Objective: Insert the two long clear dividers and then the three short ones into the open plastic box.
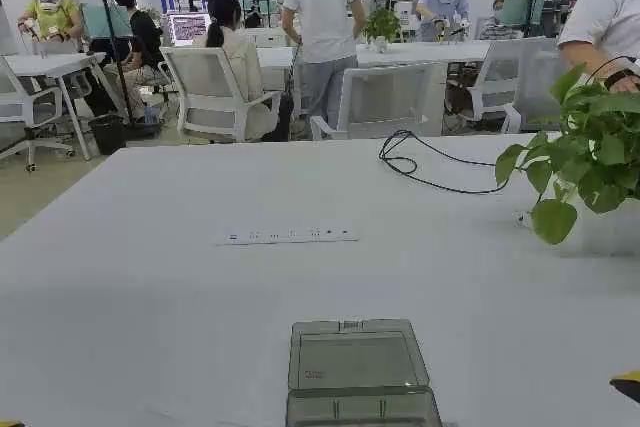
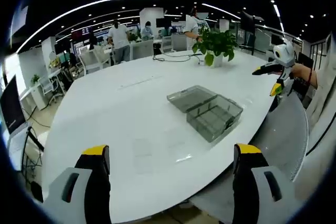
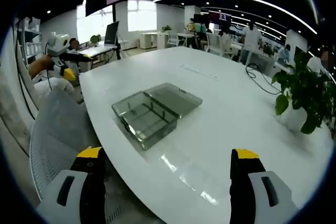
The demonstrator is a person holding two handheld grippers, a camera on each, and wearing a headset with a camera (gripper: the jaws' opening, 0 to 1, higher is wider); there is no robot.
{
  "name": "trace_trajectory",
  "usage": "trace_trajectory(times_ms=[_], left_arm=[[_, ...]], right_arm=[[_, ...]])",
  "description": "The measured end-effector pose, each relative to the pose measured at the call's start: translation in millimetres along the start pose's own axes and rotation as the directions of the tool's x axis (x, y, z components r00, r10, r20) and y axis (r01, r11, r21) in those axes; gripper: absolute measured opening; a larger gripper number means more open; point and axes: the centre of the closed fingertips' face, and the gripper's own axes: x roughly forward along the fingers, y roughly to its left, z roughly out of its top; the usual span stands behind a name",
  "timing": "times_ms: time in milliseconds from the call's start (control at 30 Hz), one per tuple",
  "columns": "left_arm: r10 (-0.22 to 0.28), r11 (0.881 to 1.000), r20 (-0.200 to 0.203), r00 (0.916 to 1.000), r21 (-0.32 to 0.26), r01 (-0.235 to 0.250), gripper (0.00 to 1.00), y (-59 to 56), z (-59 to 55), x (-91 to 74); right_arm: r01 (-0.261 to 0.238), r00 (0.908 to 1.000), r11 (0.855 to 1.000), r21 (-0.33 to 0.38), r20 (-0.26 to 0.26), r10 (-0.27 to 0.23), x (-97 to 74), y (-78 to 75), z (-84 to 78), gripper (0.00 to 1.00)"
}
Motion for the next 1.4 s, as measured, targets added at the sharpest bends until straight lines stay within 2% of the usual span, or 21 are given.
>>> trace_trajectory(times_ms=[1033,1400], left_arm=[[-0.001,1.0,0.018,0.9998,-0.01,0.002,0.99,2.8,1.3,1.5],[-0.016,1.0,0.003,0.9999,-0.013,0.016,0.99,2.7,-5.2,3.2]], right_arm=[[-0.015,0.9999,1.0,0.006,0.006,0.015,4.3,1.7,0.3,1.0],[-0.045,0.9989,0.999,0.0,-0.006,0.045,12.3,2.4,-0.5,1.0]])
